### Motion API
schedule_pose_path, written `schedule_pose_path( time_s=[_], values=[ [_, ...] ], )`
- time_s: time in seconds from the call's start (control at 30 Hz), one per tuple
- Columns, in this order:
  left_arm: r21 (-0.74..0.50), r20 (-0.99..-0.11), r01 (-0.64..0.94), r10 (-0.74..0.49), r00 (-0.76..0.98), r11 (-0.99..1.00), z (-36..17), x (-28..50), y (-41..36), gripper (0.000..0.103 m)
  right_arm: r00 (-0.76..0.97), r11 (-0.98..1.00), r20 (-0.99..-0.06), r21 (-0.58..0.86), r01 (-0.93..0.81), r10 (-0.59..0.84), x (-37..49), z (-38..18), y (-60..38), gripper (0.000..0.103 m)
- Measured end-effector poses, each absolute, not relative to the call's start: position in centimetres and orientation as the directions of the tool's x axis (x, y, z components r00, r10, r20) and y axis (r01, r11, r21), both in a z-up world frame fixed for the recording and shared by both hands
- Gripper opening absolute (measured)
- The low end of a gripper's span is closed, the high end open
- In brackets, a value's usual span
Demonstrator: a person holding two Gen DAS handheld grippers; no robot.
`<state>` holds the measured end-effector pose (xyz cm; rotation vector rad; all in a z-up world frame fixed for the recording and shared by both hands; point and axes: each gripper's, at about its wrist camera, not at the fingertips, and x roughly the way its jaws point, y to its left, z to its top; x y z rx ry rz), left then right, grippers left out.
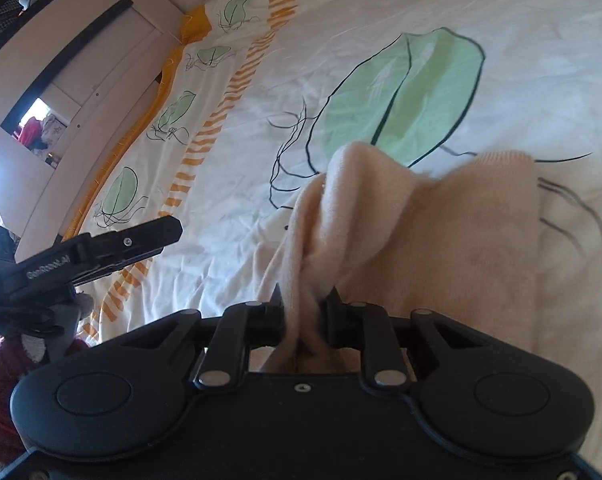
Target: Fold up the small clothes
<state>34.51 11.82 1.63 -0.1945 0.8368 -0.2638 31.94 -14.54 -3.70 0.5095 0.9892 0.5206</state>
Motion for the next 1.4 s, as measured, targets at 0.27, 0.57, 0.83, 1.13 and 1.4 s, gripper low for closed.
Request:
schedule_pose_path(
  time_s=[0.27,0.57,0.83,1.13,1.4],
  values=[
    [-0.302,-0.695,0.137,-0.316,0.646,0.943,1.7,34.7,12.7,0.088,0.449,0.805,-0.683,0.568,-0.171,0.577,32.7,-4.6,-10.7,0.029],
    [-0.304,-0.699,0.140,-0.321,0.639,0.942,1.6,34.8,12.7,0.088,0.467,0.824,-0.693,0.543,-0.165,0.550,32.7,-5.1,-8.5,0.029],
    [-0.301,-0.702,0.138,-0.317,0.638,0.944,1.6,34.8,12.9,0.088,0.462,0.815,-0.683,0.548,-0.186,0.565,33.1,-4.9,-6.5,0.029],
    [-0.305,-0.702,0.130,-0.315,0.638,0.943,1.5,34.8,13.3,0.088,0.495,0.768,-0.595,0.559,-0.311,0.634,30.8,-2.2,-7.4,0.059],
    [-0.361,-0.723,0.180,-0.396,0.566,0.915,0.0,35.3,12.0,0.088,0.532,0.822,-0.656,0.260,-0.506,0.535,24.4,-1.7,-6.1,0.076]
  ],
)
